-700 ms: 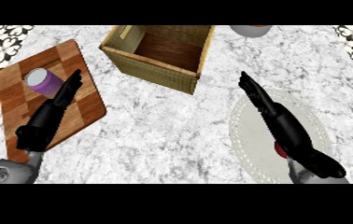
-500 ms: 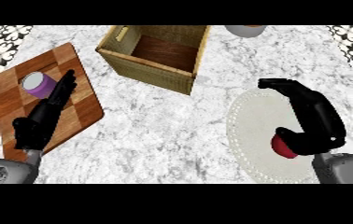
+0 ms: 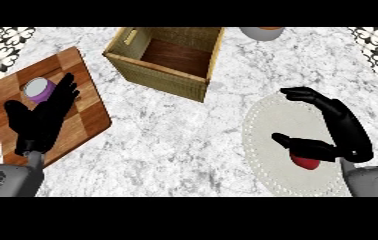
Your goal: Pick the tomato from the placemat and place it in the basket
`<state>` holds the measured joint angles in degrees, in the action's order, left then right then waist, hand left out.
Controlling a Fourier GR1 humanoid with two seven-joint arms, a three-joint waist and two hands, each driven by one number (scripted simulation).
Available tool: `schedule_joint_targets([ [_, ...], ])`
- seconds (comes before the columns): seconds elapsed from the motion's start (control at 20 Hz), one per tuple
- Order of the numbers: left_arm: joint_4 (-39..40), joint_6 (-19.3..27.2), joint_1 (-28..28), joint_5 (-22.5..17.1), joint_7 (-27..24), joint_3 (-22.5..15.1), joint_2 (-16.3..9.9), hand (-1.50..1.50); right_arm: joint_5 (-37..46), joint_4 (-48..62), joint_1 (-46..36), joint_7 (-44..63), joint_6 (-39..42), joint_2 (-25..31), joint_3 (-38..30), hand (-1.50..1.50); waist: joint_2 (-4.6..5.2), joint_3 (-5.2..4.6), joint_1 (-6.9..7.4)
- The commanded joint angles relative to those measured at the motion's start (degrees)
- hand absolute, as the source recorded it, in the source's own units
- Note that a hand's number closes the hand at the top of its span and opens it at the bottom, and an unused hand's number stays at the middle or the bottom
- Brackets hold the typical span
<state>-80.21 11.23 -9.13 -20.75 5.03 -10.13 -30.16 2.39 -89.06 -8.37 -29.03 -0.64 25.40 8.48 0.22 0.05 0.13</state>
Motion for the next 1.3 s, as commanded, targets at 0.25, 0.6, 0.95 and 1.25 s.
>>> schedule_joint_targets([
  [0.25,3.09,-1.18,-0.8,0.22,1.01,2.28,0.89,0.0,10.01,-21.32,-1.96,34.65,-6.42,-2.79,5.57,-1.5,-0.61,-0.24,-0.92],
  [0.6,2.59,-0.04,-1.34,0.09,2.64,2.69,0.84,0.0,19.43,-19.6,-7.44,56.21,5.67,16.93,0.33,-1.5,-1.05,-0.63,-1.77],
  [0.95,2.87,-0.02,-5.13,0.82,5.5,2.18,1.89,0.0,4.92,-22.66,-16.76,76.85,24.48,25.42,-7.2,-1.5,-0.44,-0.22,-0.92],
  [1.25,3.67,-1.9,-2.28,0.87,1.88,3.86,2.0,0.0,-16.41,-23.66,-17.41,85.9,36.12,28.91,-12.69,-1.5,-0.51,-0.17,-0.88],
])
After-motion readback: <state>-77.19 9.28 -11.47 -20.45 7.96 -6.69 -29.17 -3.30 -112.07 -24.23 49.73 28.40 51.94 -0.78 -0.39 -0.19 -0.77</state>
